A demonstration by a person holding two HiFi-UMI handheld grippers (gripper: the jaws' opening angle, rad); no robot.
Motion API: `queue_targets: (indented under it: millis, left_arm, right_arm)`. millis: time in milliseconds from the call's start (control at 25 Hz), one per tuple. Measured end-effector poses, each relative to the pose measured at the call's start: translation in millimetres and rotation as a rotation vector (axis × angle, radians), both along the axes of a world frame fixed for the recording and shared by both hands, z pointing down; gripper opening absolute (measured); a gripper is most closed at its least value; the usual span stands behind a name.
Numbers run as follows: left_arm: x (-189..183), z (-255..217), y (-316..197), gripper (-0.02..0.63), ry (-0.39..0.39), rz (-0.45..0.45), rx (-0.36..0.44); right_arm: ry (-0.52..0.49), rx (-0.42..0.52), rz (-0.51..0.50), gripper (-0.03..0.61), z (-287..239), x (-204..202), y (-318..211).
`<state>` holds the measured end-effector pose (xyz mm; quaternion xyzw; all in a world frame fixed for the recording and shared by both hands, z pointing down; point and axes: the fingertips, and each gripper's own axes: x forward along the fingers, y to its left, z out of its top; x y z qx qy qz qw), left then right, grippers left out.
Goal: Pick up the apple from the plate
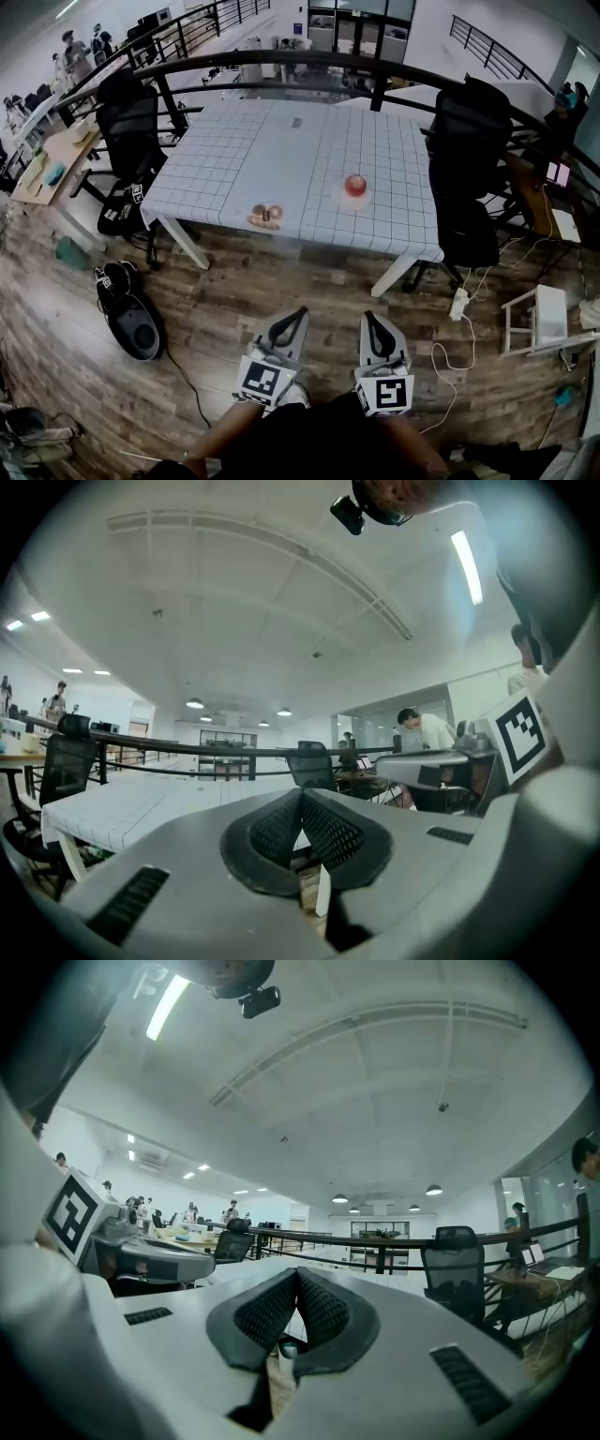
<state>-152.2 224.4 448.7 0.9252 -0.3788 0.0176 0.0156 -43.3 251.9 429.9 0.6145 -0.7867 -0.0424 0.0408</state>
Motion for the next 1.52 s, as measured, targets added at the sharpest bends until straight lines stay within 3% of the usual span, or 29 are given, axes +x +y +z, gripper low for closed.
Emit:
queue_targets:
  millis: [280, 600, 1080, 1520]
  left_arm:
    - [-15.6, 1.9, -23.1, 0.02, 0.016, 0.005, -0.001]
    - [-9.8, 7.0, -62.8, 0.02, 0.017, -0.026, -0.02]
    - [47.7, 2.3, -142.6, 0.02, -0.014, -0.075, -0.024]
    - [105.5, 14.4, -207.7, 0.02, -0.07, -0.146, -0.059]
  right_arm:
    - [-0.007, -0.02, -0.001, 0.023, 3.4, -13.8, -23.0]
    - [-0.006, -0.024, 0.01, 0.023, 10.2, -2.4, -67.2]
    - [-0.026, -0.037, -0.022, 0.023, 8.8, 58.2, -153.9]
    - [-0.059, -0.08, -0.118, 0.023, 26.7, 118.0, -228.8]
